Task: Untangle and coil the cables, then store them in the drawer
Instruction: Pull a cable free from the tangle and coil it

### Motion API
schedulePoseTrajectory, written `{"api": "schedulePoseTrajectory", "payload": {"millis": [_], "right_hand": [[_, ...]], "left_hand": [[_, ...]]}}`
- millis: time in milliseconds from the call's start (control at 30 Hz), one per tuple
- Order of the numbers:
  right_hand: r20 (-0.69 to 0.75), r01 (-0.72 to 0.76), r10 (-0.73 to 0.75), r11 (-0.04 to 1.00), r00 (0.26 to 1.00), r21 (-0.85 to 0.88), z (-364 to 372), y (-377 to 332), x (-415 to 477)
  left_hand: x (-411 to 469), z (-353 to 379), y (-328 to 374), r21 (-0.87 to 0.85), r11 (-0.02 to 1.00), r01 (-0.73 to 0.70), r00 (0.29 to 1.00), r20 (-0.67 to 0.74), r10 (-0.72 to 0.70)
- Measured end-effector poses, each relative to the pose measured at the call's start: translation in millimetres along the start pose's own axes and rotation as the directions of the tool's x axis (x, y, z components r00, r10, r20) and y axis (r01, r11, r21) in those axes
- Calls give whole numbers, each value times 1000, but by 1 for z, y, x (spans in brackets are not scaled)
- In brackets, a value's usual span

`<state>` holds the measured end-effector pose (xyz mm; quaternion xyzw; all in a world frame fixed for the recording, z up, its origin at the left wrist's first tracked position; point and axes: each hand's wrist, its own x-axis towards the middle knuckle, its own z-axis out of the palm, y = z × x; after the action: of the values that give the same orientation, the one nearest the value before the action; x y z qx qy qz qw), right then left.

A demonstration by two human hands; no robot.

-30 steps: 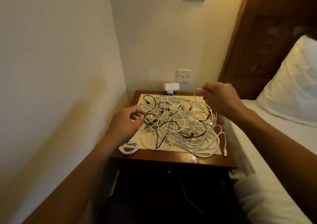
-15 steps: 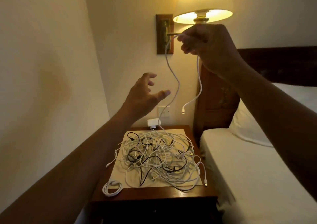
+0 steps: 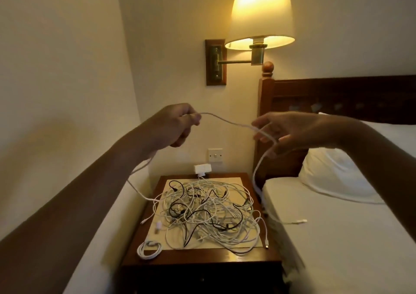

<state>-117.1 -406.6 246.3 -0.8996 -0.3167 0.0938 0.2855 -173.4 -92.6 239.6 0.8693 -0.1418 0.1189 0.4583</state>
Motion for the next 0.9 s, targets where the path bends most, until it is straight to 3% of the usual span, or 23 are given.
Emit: {"api": "schedulePoseTrajectory", "payload": {"millis": [100,200,300,400,467,633,700,767,800,833,900], "right_hand": [[136,51,-81,976,987,212,41,-16,7],[35,95,-120,908,992,409,83,-39,19],[-103,52,5,840,995,541,89,-37,19],[-169,25,57,893,984,449,81,-12,14],[-167,4,77,899,983,437,83,4,12],[-113,-54,125,870,986,490,100,38,7],[-18,-124,137,934,990,335,112,42,5],[80,-154,155,988,985,-21,127,37,3],[91,-134,145,984,985,-119,136,30,3],[64,-98,104,990,993,-97,143,19,4],[32,1,-6,991,999,134,161,-8,8]], "left_hand": [[-15,22,19,237,967,-96,988,137,64],[-21,29,14,374,920,-119,985,162,62],[-35,6,-12,169,985,38,976,205,-73],[-59,-19,-50,-64,988,142,949,293,-117],[-73,-29,-73,-66,985,156,947,293,-131],[-94,-47,-111,-53,977,208,970,139,-199],[-97,-38,-114,-81,976,203,977,77,-197],[-99,-20,-107,-102,980,171,984,69,-165],[-98,-8,-100,-91,986,141,987,85,-133],[-96,4,-92,-53,993,103,990,102,-97],[-89,26,-77,89,996,16,994,107,-25]]}}
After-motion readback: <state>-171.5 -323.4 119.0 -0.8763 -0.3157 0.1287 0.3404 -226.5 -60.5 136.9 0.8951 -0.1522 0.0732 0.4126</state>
